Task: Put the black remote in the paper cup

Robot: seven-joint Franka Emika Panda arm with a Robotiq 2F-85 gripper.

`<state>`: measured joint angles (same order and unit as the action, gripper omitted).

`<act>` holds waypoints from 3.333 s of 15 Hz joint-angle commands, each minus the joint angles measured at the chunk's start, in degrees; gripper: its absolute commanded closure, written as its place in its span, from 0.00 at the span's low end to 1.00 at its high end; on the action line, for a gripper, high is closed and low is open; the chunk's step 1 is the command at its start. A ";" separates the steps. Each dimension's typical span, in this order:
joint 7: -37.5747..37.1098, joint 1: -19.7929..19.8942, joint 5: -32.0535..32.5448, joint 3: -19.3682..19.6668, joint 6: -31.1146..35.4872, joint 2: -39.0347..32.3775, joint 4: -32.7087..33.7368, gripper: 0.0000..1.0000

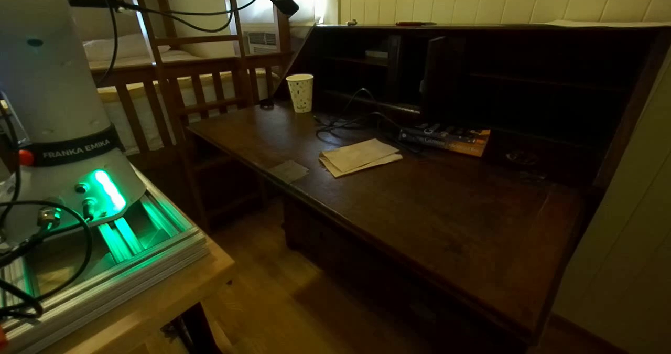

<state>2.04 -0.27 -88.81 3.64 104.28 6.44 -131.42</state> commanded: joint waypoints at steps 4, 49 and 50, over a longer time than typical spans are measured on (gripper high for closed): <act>-8.73 3.38 4.65 0.41 -3.43 1.41 -5.62 0.92; -19.59 6.36 -10.68 2.86 -5.25 -16.57 -2.69 0.92; -19.33 6.30 -10.73 2.82 -4.97 -16.80 -2.62 0.92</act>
<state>-16.49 6.35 -98.15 6.71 99.58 -9.10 -135.45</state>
